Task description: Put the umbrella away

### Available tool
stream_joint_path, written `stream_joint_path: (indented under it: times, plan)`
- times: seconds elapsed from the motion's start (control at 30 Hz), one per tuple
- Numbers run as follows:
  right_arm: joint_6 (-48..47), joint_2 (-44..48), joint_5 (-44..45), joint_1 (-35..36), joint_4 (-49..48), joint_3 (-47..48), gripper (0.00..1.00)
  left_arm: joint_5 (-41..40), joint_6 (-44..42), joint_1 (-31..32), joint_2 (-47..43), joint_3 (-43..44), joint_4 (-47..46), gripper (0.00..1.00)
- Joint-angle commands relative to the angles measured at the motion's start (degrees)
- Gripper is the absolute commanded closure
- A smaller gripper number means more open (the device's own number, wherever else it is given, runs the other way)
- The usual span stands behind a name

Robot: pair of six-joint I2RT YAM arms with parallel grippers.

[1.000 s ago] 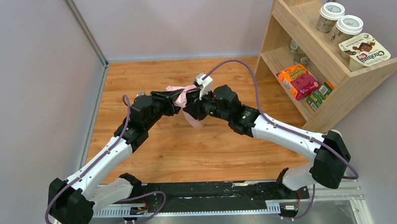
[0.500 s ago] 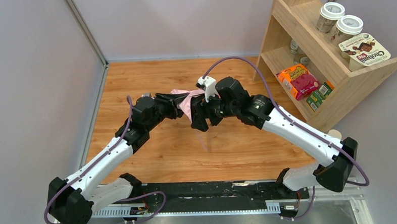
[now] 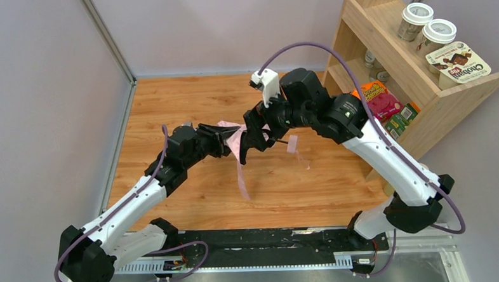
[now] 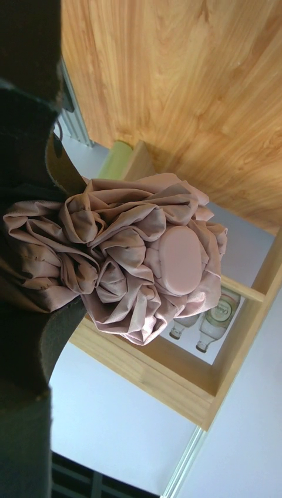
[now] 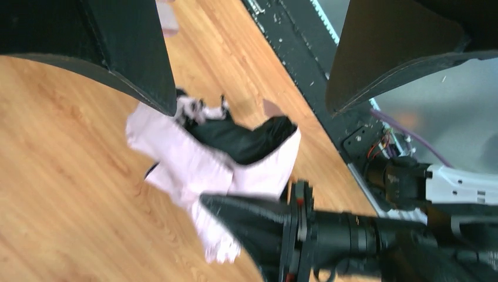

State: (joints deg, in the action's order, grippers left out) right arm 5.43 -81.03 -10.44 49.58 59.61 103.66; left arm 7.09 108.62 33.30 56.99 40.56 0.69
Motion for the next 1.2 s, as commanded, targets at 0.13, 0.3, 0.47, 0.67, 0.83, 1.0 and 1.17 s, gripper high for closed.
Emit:
stream_joint_path:
  times: [0.13, 0.3, 0.47, 0.67, 0.83, 1.0, 1.17]
  plan:
    - [-5.08, -13.09, 8.41, 5.52, 2.53, 13.06, 0.0, 1.17, -2.18, 0.19, -2.32, 0.4, 0.98, 1.0]
    - [-9.46, -14.15, 14.29, 6.84, 0.51, 8.51, 0.0, 1.52, -2.62, 0.19, -2.41, 0.93, 1.86, 1.0]
    - [-11.76, -13.1, 14.74, 6.32, -3.62, 0.51, 0.05, 2.66, -2.8, 0.19, -2.5, 0.75, 2.48, 1.0]
    - [-11.06, -10.12, 8.77, 5.18, -7.31, -6.79, 0.22, 4.07, -3.15, 0.19, -2.5, 0.84, 3.0, 1.0]
    - [-10.26, -7.04, 0.09, 2.54, -11.44, -12.24, 0.27, 6.7, -1.75, 0.19, -1.36, -1.09, -2.51, 1.0]
    - [-11.58, -6.15, -1.26, 2.36, -17.16, -16.99, 0.16, 7.94, -1.74, 0.19, -1.09, -1.36, -2.89, 1.0]
    - [-14.13, -9.75, 2.08, 2.54, -18.39, -17.52, 0.17, 8.11, -4.55, 0.19, -0.57, -0.39, 0.63, 1.0]
